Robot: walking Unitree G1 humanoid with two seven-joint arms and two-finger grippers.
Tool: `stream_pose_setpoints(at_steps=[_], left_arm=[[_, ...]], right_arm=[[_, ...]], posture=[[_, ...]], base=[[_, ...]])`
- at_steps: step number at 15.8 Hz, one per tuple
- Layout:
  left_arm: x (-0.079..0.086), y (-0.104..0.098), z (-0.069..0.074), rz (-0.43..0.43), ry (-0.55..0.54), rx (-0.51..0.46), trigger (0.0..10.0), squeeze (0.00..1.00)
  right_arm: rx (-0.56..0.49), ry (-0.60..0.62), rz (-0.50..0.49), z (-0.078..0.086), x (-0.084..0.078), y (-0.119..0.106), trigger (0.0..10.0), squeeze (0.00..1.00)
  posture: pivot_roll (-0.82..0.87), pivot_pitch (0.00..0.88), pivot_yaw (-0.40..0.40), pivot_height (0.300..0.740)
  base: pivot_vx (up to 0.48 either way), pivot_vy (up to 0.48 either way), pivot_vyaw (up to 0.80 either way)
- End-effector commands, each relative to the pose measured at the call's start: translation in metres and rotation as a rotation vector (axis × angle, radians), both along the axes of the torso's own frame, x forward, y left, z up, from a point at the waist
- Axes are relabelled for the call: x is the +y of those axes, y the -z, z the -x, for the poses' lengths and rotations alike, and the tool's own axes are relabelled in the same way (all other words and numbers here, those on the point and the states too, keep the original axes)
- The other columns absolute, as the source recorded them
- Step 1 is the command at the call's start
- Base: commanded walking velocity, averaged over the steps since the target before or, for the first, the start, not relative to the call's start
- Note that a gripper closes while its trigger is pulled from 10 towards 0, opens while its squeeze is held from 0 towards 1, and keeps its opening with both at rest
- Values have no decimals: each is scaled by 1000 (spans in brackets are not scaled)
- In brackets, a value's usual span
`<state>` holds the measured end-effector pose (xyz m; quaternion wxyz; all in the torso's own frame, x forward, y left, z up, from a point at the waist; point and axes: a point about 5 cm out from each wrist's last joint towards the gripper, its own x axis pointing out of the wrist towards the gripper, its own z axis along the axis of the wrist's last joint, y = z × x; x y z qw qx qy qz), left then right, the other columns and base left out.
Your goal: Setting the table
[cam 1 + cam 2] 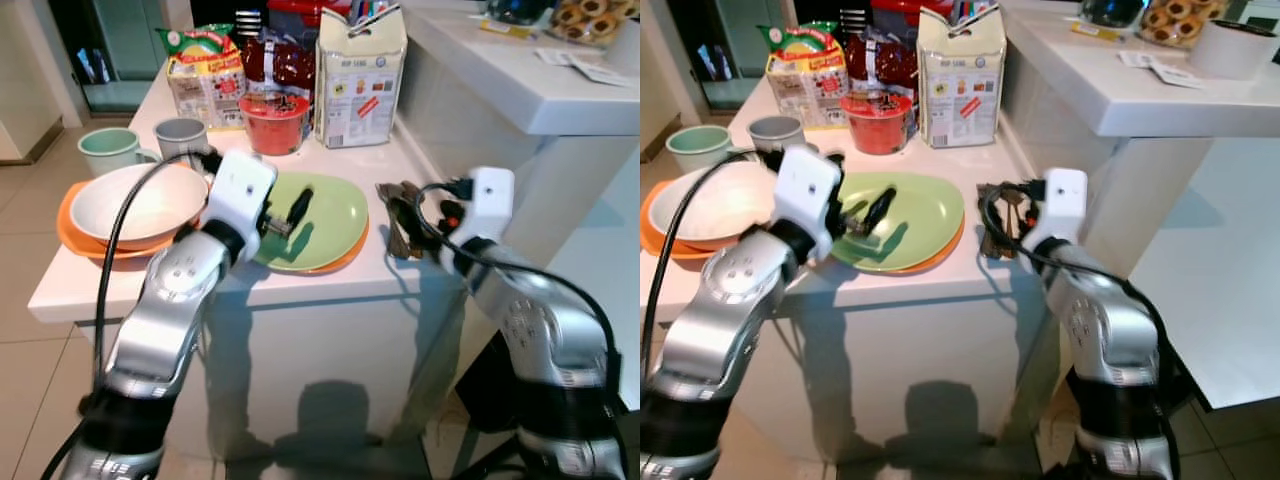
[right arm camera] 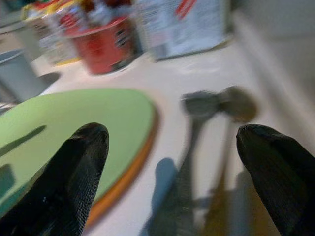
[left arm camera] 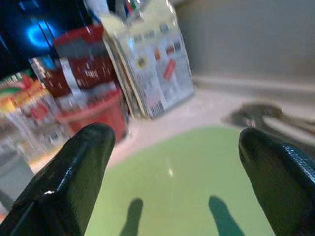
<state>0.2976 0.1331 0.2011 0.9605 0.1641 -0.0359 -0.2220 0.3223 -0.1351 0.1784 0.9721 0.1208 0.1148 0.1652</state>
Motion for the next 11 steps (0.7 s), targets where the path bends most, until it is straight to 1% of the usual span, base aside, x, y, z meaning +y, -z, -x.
stream_pose_setpoints(at_steps=[1, 3, 4, 5, 6, 7, 8, 9, 10, 11], left_arm=[[2, 1, 6, -9, 33, 27, 10000, 0], [6, 1, 12, 1, 41, 47, 10000, 0], [7, 1, 14, 9, 47, 55, 10000, 0], [6, 3, 19, 11, 73, 71, 10000, 0], [4, 4, 22, 6, 91, 79, 10000, 0], [4, 4, 23, 5, 97, 82, 10000, 0], [1, 4, 26, 7, 114, 91, 10000, 0], [1, 4, 27, 7, 118, 93, 10000, 0], [-1, 5, 29, 8, 131, 103, 10000, 0], [-2, 5, 30, 4, 145, 111, 10000, 0]], right_arm=[[33, -69, -8, -7, 8, -1, 10000, 1000], [67, -94, 10, -17, 15, 2, 10000, 1000], [86, -102, 8, -22, 17, 3, 10000, 706], [128, -98, 56, -30, 18, 7, 10000, 0], [156, -81, 96, -37, 17, 9, 10000, 0], [166, -75, 107, -39, 16, 9, 10000, 0], [196, -30, 161, -48, 12, 8, 10000, 0], [201, -22, 171, -50, 11, 8, 10000, 0], [234, -37, 148, -54, 12, 8, 10000, 0], [265, -65, 152, -55, 14, 12, 10000, 0]], posture=[[21, 0, -53, 740], [29, 0, -64, 740], [38, 0, -73, 740], [43, 0, -80, 740], [46, 0, -82, 740], [46, 0, -83, 740], [48, 0, -84, 740], [47, 0, -84, 740], [45, 0, -84, 740], [44, 0, -82, 740]], base=[[0, 0, 0], [0, 0, 0], [0, 0, 0], [0, 0, 0], [0, 0, 0], [0, 0, 0], [0, 0, 0], [0, 0, 0], [0, 0, 0], [0, 0, 0]])
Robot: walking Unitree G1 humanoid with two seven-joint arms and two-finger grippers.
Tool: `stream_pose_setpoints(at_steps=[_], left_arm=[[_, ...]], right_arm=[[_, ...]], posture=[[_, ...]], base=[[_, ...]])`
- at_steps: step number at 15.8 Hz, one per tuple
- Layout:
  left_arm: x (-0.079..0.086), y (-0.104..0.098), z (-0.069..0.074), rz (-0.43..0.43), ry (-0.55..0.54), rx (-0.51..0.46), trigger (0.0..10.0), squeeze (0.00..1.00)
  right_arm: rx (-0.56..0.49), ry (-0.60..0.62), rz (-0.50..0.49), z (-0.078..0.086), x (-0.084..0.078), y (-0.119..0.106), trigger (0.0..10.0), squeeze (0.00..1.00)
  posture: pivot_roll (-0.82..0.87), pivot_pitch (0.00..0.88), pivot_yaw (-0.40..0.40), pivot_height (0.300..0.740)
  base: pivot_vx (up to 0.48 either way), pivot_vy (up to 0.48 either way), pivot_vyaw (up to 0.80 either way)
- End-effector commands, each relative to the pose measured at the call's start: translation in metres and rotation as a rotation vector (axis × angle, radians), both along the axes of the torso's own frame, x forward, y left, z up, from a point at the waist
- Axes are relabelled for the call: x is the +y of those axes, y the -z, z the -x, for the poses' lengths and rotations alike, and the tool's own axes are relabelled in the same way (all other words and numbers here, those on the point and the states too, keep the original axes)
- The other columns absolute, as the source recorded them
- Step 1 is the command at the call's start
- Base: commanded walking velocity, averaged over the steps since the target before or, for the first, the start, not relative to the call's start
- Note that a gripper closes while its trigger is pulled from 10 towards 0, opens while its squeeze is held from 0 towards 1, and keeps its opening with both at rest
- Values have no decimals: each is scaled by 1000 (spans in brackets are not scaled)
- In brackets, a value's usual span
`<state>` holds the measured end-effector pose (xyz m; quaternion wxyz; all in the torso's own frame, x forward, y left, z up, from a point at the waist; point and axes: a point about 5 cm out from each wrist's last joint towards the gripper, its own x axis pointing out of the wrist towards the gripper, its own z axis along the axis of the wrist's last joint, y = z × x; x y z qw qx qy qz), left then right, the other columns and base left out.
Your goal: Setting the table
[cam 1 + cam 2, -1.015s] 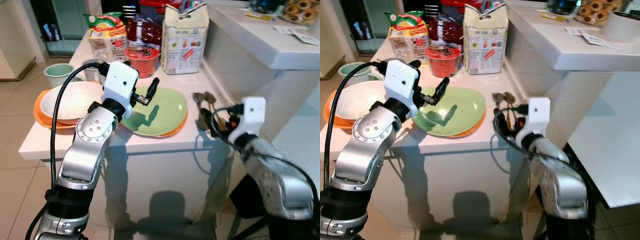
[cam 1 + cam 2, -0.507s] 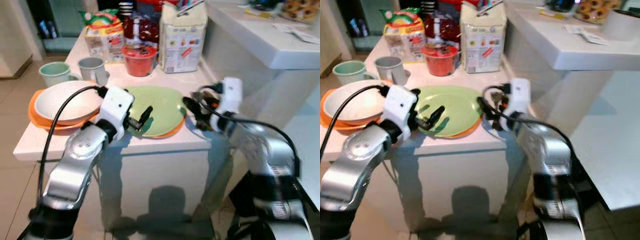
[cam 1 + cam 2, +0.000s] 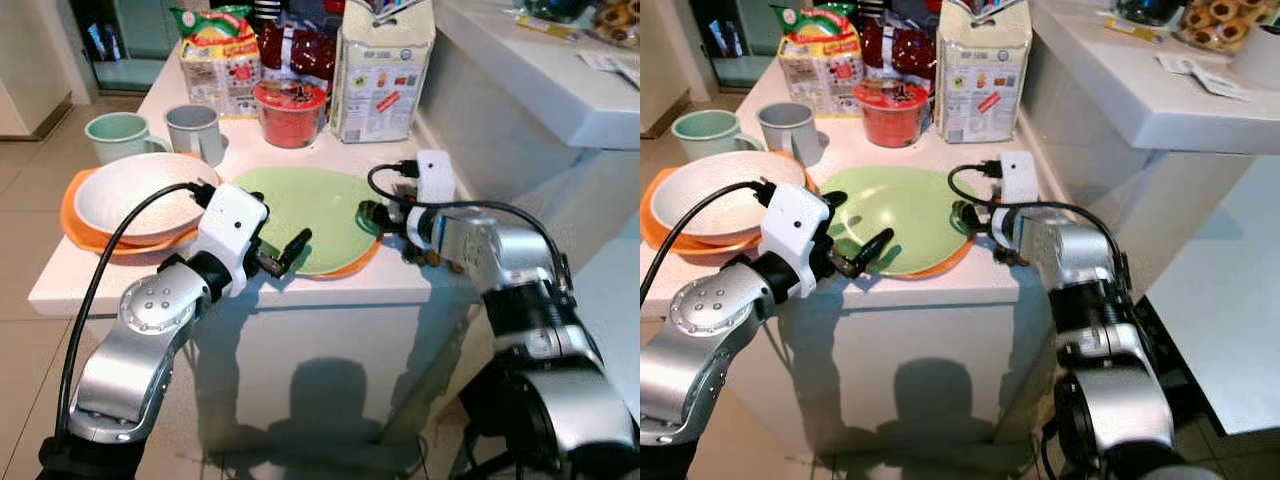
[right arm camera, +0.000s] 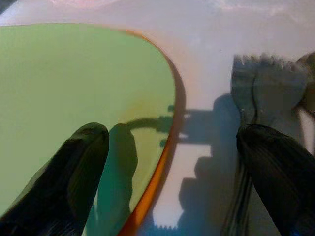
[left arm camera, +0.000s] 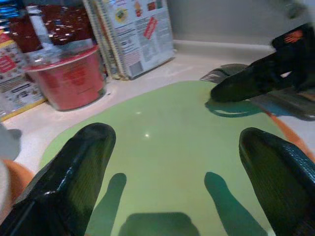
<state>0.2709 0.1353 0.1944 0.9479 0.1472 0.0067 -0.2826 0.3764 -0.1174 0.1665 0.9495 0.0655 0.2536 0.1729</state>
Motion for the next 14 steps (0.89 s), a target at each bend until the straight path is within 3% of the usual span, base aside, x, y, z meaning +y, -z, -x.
stream_pose_setpoints(at_steps=[1, 2, 8, 14], left_arm=[[-5, -1, 4, 1, 41, 5, 10000, 0], [-6, -1, 5, 1, 50, 12, 10000, 0], [-7, 2, 12, -13, 89, 56, 10000, 0], [-5, 1, 10, -20, 82, 58, 10000, 0]], right_arm=[[27, -13, 3, -1, -2, 2, 10000, 0], [73, -42, -8, -3, -2, 6, 10000, 0], [93, -115, -21, -12, 2, -6, 10000, 0], [16, -124, 68, -22, -4, -29, 10000, 0]], posture=[[43, 0, -82, 740], [45, 0, -84, 740], [49, 0, -90, 740], [51, 0, -101, 740]], base=[[0, 0, 0], [0, 0, 0], [0, 0, 0], [0, 0, 0]])
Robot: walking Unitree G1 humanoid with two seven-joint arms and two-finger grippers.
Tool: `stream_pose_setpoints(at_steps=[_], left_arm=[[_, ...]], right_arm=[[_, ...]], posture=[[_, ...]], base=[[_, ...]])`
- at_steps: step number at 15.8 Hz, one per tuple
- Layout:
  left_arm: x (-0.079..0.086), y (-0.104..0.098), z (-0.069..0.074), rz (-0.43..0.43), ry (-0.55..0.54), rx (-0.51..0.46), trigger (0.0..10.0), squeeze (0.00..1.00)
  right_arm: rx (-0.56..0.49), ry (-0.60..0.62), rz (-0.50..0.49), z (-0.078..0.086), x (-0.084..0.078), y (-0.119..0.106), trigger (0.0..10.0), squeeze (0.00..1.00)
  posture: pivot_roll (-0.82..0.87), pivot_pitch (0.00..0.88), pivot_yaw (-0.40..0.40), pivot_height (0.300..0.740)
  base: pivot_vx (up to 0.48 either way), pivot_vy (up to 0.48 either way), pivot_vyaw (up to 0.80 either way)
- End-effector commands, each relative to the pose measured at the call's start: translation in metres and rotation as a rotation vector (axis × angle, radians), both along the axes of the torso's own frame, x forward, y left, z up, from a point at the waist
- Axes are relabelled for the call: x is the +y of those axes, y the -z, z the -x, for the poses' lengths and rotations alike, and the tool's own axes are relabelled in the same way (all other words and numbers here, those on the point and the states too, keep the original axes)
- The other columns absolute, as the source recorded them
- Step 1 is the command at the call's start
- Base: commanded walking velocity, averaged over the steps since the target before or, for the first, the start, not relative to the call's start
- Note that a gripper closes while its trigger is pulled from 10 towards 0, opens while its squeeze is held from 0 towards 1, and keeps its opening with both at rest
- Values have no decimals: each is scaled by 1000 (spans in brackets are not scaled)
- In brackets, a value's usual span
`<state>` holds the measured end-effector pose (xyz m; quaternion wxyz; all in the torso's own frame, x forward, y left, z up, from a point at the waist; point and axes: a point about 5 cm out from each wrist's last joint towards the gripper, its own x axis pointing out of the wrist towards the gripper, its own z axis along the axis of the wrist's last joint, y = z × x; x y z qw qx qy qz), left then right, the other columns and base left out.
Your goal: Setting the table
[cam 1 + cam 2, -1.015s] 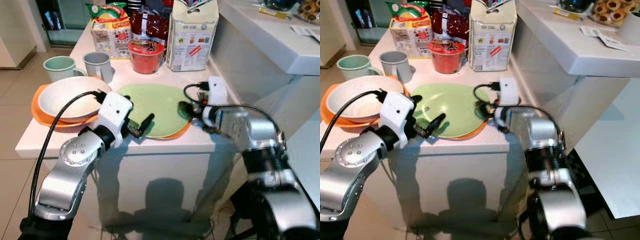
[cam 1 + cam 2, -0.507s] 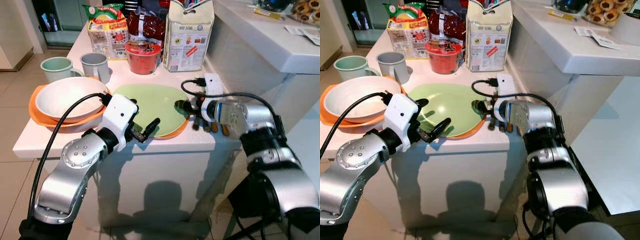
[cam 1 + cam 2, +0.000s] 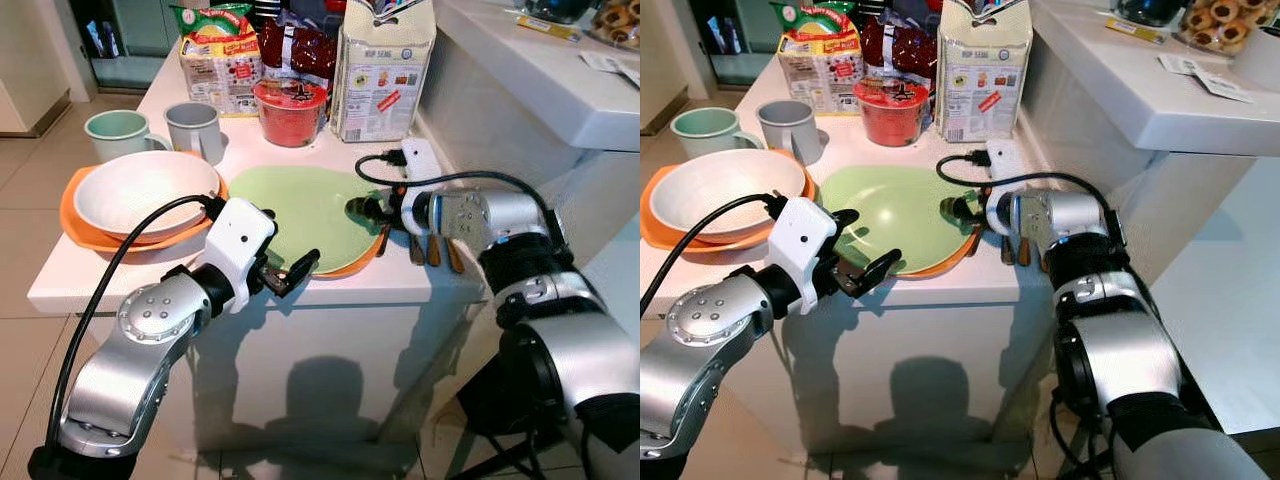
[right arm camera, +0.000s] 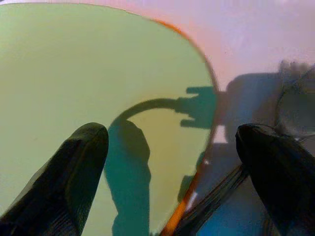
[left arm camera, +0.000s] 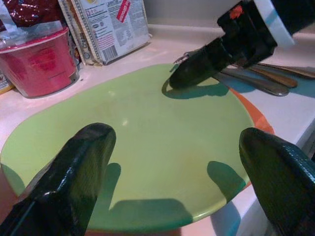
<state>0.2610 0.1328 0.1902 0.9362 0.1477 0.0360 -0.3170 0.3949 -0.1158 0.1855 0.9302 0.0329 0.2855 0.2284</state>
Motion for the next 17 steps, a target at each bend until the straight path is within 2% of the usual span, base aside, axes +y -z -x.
stream_pose_setpoints(at_steps=[1, 5, 9, 13, 16, 17], left_arm=[[-4, -5, -2, 0, 20, -13, 10000, 0], [-9, -8, -7, -5, 49, -20, 10000, 0], [-8, -13, -9, 5, 60, -26, 10000, 0], [-7, -14, -10, -1, 76, -20, 10000, 0], [-9, -16, -11, -2, 92, -22, 10000, 0], [-10, -16, -11, -1, 96, -22, 10000, 0]], right_arm=[[-47, 8, 39, -5, -8, -16, 10000, 0], [-15, -8, 33, -7, -9, -25, 10000, 0], [73, 3, -13, -3, -6, -16, 10000, 0], [129, -16, -87, 0, 6, -8, 10000, 0], [145, -33, -70, 2, 9, -4, 10000, 0], [168, -45, -23, 4, 8, 1, 10000, 0]], posture=[[50, 0, -103, 740], [37, 0, -102, 740], [33, 0, -96, 740], [34, 0, -83, 740], [34, 0, -80, 740], [34, 0, -81, 740]], base=[[0, 0, 0], [0, 0, 0], [0, 0, 0], [0, 0, 0], [0, 0, 0], [0, 0, 0]])
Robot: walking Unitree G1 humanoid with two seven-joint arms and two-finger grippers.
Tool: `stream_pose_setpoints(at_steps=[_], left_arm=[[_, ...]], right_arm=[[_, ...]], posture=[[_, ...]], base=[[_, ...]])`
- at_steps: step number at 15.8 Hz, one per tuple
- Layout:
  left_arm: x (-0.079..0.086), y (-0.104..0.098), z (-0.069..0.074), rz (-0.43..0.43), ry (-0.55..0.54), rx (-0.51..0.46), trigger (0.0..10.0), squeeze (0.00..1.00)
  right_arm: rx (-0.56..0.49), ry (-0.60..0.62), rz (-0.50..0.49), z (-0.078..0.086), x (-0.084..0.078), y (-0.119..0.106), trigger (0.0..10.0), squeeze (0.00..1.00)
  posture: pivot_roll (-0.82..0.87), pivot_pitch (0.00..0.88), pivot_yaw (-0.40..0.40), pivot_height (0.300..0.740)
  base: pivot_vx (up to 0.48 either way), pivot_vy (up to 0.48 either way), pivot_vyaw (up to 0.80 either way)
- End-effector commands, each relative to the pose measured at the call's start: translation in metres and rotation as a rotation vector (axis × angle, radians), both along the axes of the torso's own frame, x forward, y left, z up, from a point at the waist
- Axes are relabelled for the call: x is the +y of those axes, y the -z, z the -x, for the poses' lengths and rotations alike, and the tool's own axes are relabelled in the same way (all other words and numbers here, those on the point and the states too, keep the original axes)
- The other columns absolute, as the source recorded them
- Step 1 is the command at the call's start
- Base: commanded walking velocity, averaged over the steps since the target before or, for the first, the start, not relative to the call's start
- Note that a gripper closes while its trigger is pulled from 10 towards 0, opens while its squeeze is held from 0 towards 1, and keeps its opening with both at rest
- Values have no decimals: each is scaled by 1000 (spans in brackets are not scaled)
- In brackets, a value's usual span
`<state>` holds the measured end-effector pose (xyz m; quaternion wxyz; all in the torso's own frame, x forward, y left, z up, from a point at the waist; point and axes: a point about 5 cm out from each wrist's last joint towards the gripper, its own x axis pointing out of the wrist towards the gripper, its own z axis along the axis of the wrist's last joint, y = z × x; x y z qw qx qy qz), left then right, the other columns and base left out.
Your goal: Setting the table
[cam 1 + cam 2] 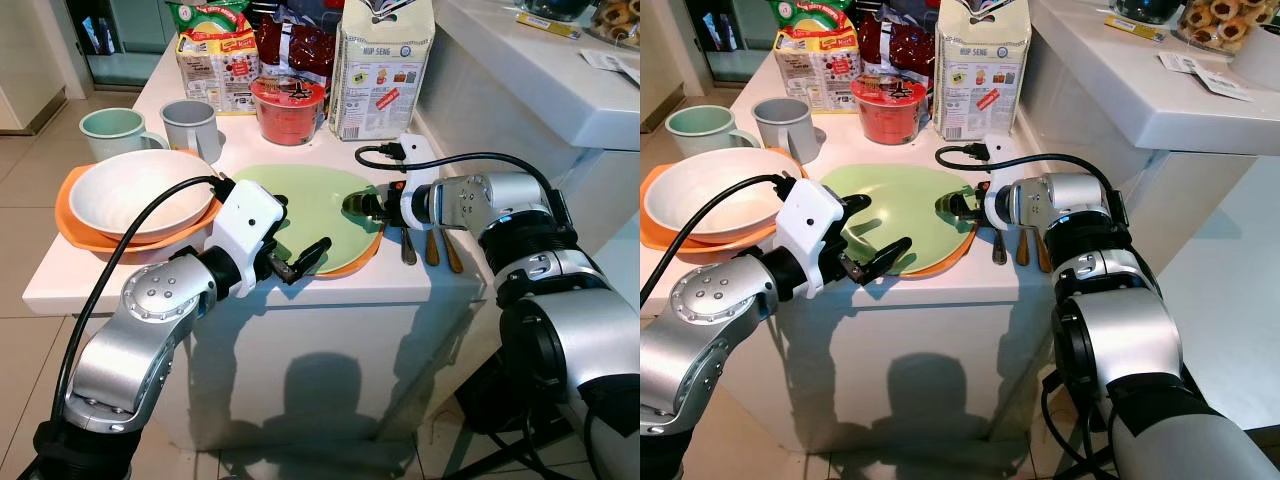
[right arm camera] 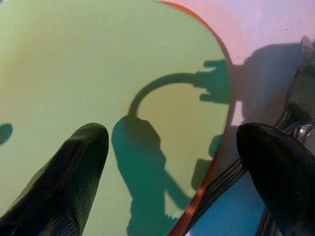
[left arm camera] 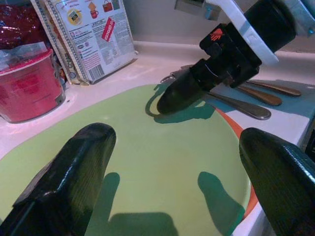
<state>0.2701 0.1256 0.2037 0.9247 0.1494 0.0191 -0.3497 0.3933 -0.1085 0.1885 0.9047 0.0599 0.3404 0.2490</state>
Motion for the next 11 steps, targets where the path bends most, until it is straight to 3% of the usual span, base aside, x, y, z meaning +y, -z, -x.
stream_pose_setpoints(at_steps=[1, 3, 5, 11], left_arm=[[-3, -2, -2, -9, 26, 0, 10000, 0], [-4, -2, -2, -9, 29, 0, 10000, 0], [-4, -2, -2, -9, 29, -1, 10000, 0], [-5, -3, -3, -9, 32, -9, 10000, 0]], right_arm=[[50, -16, 45, 3, 0, 6, 10000, 0], [70, -29, 87, 5, -1, 11, 8157, 0], [81, -23, 121, 6, -3, 15, 0, 0], [99, -17, 141, 6, -8, 17, 0, 0]], posture=[[35, 0, -82, 740], [38, 0, -86, 740], [39, 0, -89, 740], [37, 0, -89, 740]], base=[[0, 0, 0], [0, 0, 0], [0, 0, 0], [0, 0, 0]])
